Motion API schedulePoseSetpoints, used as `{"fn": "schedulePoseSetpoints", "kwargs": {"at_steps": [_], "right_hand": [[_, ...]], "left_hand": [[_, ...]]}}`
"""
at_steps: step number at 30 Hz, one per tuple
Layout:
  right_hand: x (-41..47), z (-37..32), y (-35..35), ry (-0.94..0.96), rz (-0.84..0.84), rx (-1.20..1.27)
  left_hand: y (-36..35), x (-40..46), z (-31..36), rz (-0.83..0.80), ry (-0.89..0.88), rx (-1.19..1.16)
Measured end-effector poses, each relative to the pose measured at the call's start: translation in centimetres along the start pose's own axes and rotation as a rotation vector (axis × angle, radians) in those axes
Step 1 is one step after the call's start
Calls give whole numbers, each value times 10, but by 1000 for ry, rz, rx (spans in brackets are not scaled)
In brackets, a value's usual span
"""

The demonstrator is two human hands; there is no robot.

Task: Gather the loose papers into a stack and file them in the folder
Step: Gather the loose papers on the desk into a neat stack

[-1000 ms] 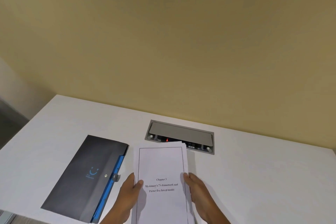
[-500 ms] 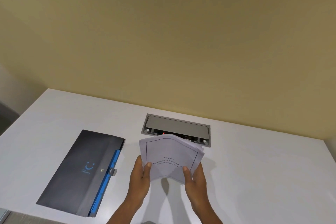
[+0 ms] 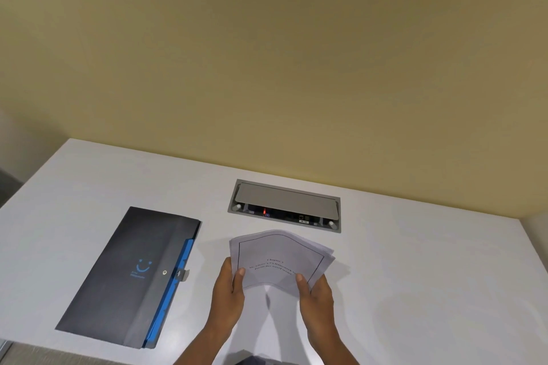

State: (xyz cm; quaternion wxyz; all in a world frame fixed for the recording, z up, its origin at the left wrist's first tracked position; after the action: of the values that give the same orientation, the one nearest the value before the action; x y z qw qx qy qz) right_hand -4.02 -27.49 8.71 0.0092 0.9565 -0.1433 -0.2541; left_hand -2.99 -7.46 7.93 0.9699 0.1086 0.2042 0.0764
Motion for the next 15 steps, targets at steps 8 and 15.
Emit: {"fn": "schedulePoseSetpoints", "kwargs": {"at_steps": [8, 15], "right_hand": [[-5, 16, -2, -10, 1, -6], [-8, 13, -9, -28, 16, 44]], "left_hand": [[-3, 0, -18, 7, -3, 58], [-3, -1, -13, 28, -20, 54]]}}
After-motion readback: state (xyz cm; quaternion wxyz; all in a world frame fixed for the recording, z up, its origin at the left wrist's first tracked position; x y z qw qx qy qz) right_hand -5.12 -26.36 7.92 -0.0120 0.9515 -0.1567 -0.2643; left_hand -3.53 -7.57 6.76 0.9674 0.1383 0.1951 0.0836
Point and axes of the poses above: each hand's wrist, its own x-axis towards the middle knuckle, its own y-axis out of the back of the hand, z = x × y, the point moved 3 cm from there along x, towards the middle knuckle, and after that the axes turned 4 degrees about x, right-handed, at the moved point
